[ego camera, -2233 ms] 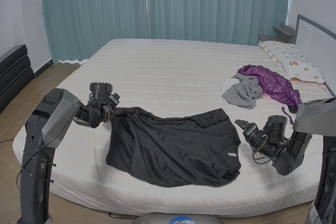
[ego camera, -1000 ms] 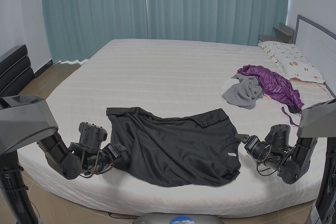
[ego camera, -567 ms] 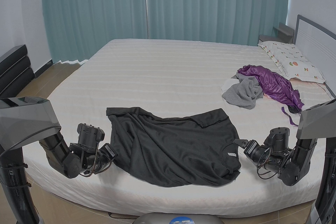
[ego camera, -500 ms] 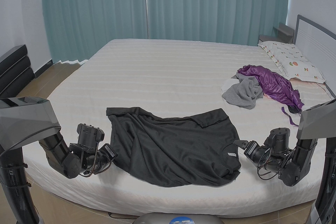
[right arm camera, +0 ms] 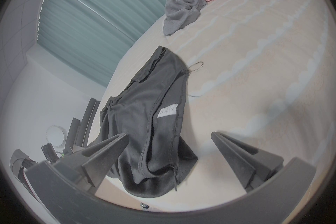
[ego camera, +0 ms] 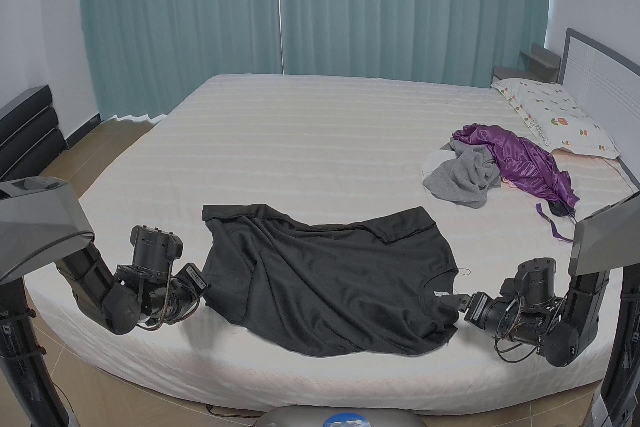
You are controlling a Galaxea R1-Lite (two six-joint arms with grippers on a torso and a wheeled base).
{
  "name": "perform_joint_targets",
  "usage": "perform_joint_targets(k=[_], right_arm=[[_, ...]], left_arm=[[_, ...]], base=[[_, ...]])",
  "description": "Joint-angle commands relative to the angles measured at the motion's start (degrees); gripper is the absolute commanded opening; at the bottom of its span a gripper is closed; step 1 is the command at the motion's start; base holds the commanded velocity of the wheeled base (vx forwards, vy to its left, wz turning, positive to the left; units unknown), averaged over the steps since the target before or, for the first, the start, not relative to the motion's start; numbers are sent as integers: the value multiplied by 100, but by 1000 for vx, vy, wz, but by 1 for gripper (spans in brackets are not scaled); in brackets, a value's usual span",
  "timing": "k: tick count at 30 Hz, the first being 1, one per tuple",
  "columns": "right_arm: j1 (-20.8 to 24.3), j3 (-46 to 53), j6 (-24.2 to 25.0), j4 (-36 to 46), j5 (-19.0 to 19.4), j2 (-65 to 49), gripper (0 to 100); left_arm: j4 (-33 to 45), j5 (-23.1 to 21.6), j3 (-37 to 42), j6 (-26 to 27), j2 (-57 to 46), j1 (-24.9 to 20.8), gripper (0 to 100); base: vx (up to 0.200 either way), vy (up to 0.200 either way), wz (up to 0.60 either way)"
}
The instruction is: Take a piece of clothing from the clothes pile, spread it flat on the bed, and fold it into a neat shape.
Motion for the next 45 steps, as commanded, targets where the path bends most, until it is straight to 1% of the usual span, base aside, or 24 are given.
perform_joint_targets(k=[1, 13, 19, 20, 25, 38, 42, 45], right_arm=[[111, 98, -62, -4, 65, 43, 100], [550, -69, -79, -13, 83, 227, 100], [515, -323, -88, -4, 65, 368, 100], [497, -341, -88, -4, 65, 342, 0], [295, -446, -114, 14, 57, 148, 0], [-258, -1000, -70, 14, 21, 157, 0], [-434, -1404, -35, 49, -5, 227, 0], [-584, -2011, -44, 119, -23, 394, 0]], left_arm=[[43, 2, 33, 15, -267, 55, 0], [43, -7, 42, 15, -320, 134, 0], [52, -7, 42, 15, -311, 142, 0], [43, -7, 42, 24, -320, 142, 0], [34, -7, 33, 24, -320, 169, 0], [-10, 2, -64, 15, -284, 353, 0], [-124, -16, -81, -38, -258, 450, 0], [-414, -7, -72, -46, -197, 468, 0]], base=[[0, 0, 0], [0, 0, 0], [0, 0, 0], [0, 0, 0], [0, 0, 0], [0, 0, 0], [0, 0, 0], [0, 0, 0]])
